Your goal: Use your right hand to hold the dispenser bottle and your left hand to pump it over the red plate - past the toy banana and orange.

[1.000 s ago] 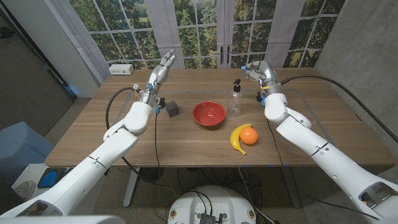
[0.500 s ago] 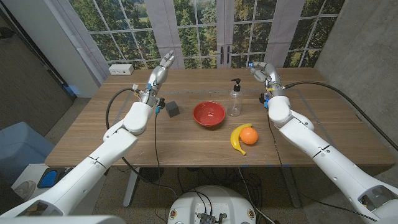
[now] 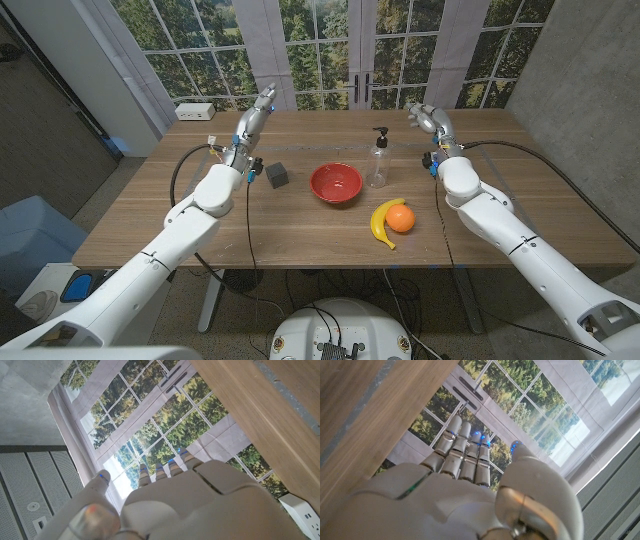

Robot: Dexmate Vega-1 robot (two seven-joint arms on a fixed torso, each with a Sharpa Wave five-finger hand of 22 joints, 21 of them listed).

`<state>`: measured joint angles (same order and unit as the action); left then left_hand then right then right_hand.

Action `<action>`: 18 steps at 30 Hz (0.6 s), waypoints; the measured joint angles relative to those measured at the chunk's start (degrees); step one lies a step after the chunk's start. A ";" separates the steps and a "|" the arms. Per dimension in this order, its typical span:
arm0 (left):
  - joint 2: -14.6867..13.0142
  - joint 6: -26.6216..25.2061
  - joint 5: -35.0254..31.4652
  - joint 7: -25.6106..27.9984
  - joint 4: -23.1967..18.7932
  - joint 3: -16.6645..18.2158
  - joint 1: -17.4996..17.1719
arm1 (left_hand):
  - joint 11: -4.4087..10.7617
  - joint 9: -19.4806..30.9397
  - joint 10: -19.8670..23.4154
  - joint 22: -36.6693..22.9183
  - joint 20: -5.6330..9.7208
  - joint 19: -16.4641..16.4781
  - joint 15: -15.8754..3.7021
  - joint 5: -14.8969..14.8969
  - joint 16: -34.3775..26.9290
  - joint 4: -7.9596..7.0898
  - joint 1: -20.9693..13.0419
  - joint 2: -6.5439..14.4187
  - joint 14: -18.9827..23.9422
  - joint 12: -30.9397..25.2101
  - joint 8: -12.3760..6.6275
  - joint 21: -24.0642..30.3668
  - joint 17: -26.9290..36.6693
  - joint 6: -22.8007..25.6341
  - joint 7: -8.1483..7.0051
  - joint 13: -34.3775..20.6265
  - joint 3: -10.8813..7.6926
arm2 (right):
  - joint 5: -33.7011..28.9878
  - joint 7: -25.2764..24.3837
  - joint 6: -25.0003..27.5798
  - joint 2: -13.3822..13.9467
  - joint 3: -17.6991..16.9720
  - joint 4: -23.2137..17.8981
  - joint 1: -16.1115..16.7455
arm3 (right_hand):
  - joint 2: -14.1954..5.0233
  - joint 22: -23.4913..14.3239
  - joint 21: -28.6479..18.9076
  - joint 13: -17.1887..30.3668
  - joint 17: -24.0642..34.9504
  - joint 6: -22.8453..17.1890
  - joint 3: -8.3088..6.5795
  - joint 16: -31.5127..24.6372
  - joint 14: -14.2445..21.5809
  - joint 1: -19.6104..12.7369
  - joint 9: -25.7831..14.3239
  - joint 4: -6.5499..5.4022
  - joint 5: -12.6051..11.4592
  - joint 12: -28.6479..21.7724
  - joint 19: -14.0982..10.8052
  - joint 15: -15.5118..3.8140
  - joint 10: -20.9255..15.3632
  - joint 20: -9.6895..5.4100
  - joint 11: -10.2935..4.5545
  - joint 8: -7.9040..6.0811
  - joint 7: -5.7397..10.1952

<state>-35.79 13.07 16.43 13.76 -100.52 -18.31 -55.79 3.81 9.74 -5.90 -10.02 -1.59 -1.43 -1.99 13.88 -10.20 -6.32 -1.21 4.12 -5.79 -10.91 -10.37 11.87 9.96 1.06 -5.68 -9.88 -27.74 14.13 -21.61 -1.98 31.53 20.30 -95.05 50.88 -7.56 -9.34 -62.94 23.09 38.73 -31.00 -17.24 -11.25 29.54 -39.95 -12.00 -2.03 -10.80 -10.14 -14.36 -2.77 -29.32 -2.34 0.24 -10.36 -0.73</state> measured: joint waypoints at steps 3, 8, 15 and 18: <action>0.21 0.93 2.19 -1.25 0.64 0.13 0.03 | 0.05 0.02 0.97 0.00 1.02 1.21 0.02 0.60 -0.40 -1.72 0.20 0.20 1.03 -0.35 -0.23 0.26 0.06 1.11 1.56 0.00 -0.78 | 1.78 1.04 -1.80 -0.71 -0.57 1.97 0.10 | -0.39 0.00 1.84 -1.03 -0.96 1.39 1.29 0.00 -1.64 4.40 0.29 -1.92 0.64 0.00 0.39 0.10 1.20 0.40 0.89 0.00 -1.22; 1.24 2.08 5.79 -3.61 3.53 0.35 0.90 | -0.46 0.02 2.24 0.00 3.52 3.72 -0.06 1.41 -0.40 -3.29 0.20 0.20 1.72 -0.35 -0.23 0.86 -0.06 2.49 3.24 0.00 -2.98 | 7.13 4.04 -7.23 -1.77 -1.42 4.94 0.29 | -0.97 0.00 3.74 -2.04 -1.97 2.33 2.62 0.00 -3.16 8.61 0.55 -4.03 0.64 0.00 0.81 0.48 2.37 0.83 1.31 0.00 -2.16; 2.80 3.63 11.07 -7.45 7.24 0.36 2.24 | -1.40 -0.14 3.93 0.16 3.71 6.67 0.05 1.26 -0.20 -1.28 -3.66 1.43 3.05 -0.35 -0.22 0.86 -0.45 3.76 4.98 0.00 -9.99 | 12.20 6.75 -12.28 -3.34 -2.83 9.05 0.57 | -0.90 0.28 6.04 -3.13 -3.23 3.61 4.10 0.00 -5.64 13.42 0.81 -5.97 0.59 0.00 1.30 1.12 4.38 1.32 1.51 0.00 -2.63; 3.36 4.13 12.87 -8.46 8.48 0.33 2.67 | -1.25 -0.14 4.06 0.43 3.76 7.22 0.04 0.23 -0.17 0.20 -5.07 2.34 3.66 -0.35 -0.22 0.86 -0.64 4.06 5.28 0.00 -12.07 | 14.35 8.13 -14.52 -3.84 -3.53 10.73 0.75 | -0.44 0.28 7.31 -3.65 -3.82 4.23 4.74 0.20 -7.05 15.09 0.81 -6.61 0.40 0.00 1.66 1.36 4.92 1.06 1.79 0.00 -2.64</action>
<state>-32.44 17.20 29.29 5.30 -92.04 -17.98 -53.12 2.55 9.59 -1.84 -9.59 2.17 5.79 -1.95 14.11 -10.37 -6.12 -6.27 6.46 -2.14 -11.26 -10.60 12.74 9.32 5.12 -0.40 -9.88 -39.81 28.48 -13.48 -16.50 27.69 16.76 -84.32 51.63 -8.00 -9.06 -55.63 19.44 34.92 -26.77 -12.50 -11.06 22.49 -24.86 -11.18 -8.64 -10.41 -10.14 -12.71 -1.41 -24.40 -1.29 2.03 -10.36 -3.37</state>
